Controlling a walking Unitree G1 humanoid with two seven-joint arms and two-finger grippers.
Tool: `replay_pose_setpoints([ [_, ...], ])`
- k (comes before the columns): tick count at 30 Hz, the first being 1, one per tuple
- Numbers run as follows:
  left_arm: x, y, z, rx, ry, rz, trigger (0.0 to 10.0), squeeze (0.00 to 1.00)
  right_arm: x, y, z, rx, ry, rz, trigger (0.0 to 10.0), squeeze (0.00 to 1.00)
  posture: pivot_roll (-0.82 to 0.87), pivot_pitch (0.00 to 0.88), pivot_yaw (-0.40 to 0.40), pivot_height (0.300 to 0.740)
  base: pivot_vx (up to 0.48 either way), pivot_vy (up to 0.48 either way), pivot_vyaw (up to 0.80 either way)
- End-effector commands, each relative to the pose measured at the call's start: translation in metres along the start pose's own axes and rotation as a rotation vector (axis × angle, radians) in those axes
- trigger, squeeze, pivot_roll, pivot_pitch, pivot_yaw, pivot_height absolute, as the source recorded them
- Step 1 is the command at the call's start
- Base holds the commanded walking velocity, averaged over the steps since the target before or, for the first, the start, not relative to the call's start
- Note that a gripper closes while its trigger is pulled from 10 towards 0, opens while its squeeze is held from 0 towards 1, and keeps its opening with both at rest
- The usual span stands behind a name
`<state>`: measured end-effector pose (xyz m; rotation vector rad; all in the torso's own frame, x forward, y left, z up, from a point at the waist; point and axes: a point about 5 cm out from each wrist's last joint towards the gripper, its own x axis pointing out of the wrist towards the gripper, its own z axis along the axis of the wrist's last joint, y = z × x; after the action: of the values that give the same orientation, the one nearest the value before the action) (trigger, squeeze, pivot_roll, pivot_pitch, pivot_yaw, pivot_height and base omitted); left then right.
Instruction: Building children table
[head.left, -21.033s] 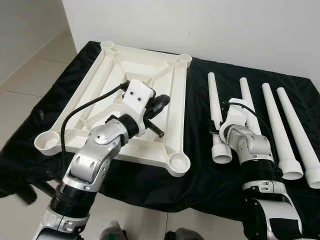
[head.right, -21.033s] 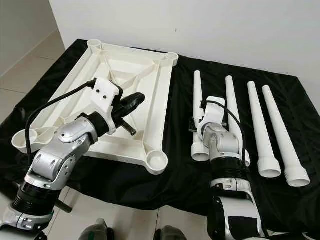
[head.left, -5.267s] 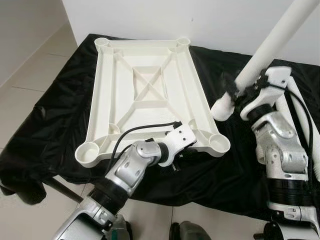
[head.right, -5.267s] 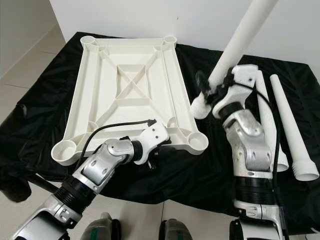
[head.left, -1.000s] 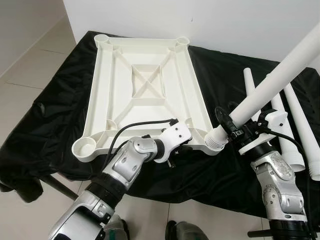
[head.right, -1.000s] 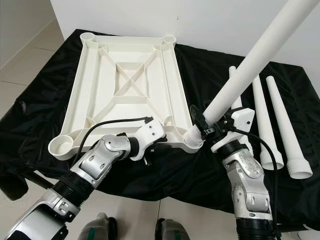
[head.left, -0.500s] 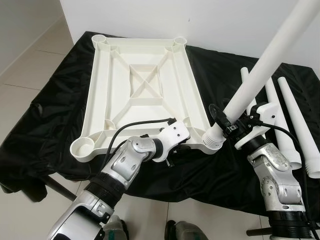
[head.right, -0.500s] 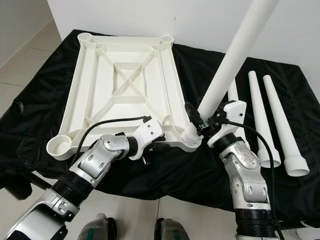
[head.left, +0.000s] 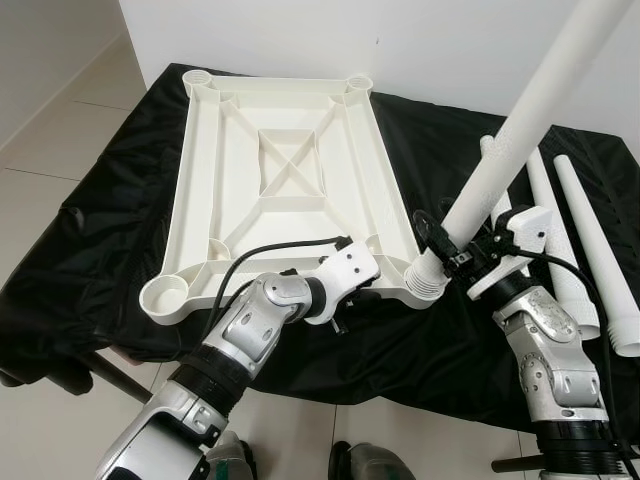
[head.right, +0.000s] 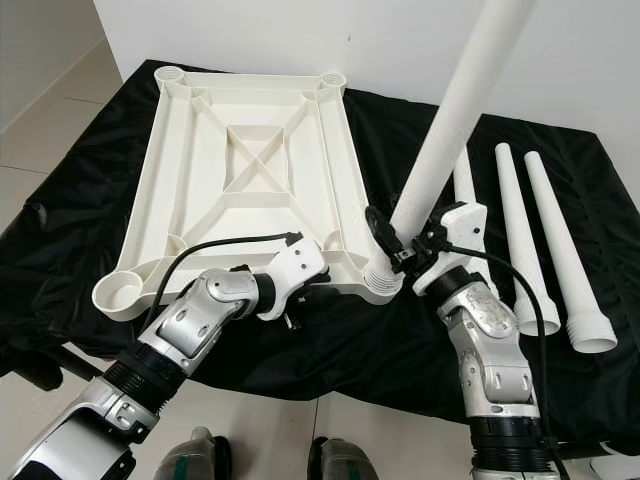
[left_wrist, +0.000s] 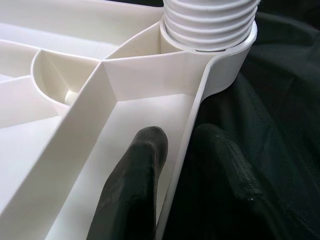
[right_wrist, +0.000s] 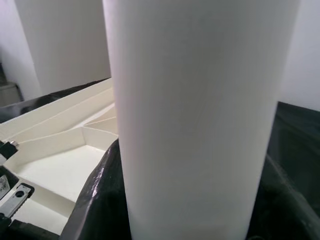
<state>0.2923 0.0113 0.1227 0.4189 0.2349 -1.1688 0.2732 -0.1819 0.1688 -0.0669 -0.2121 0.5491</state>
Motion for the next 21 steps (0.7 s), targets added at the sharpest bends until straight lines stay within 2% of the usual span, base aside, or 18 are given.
replay_pose_setpoints([
  [1,-0.001,0.004,0.011,0.039,-0.032,0.032,10.0,0.0,-0.005,0.011,-0.03,0.06,0.141,0.046,10.0,0.0,-0.05,0.045,-0.04,0.74,0.0,0.0,0.0],
  [9,0.0,0.002,0.011,0.037,-0.035,0.029,10.0,0.0,-0.004,0.012,-0.034,0.062,0.155,0.05,10.0,0.0,-0.05,0.038,-0.045,0.74,0.0,0.0,0.0],
  [12,0.0,0.002,0.012,0.036,-0.036,0.031,10.0,0.0,-0.006,0.009,-0.041,0.11,0.183,0.028,10.0,0.0,-0.05,0.035,-0.047,0.74,0.0,0.0,0.0],
  [18,0.001,0.002,0.012,0.036,-0.037,0.032,10.0,0.0,-0.007,0.005,-0.046,0.124,0.189,0.009,10.0,0.0,-0.05,0.033,-0.05,0.74,0.0,0.0,0.0],
  [21,0.001,0.001,0.013,0.038,-0.04,0.033,10.0,0.0,-0.01,0.002,-0.05,0.163,0.193,-0.015,10.0,0.0,-0.04,0.032,-0.052,0.74,0.0,0.0,0.0],
])
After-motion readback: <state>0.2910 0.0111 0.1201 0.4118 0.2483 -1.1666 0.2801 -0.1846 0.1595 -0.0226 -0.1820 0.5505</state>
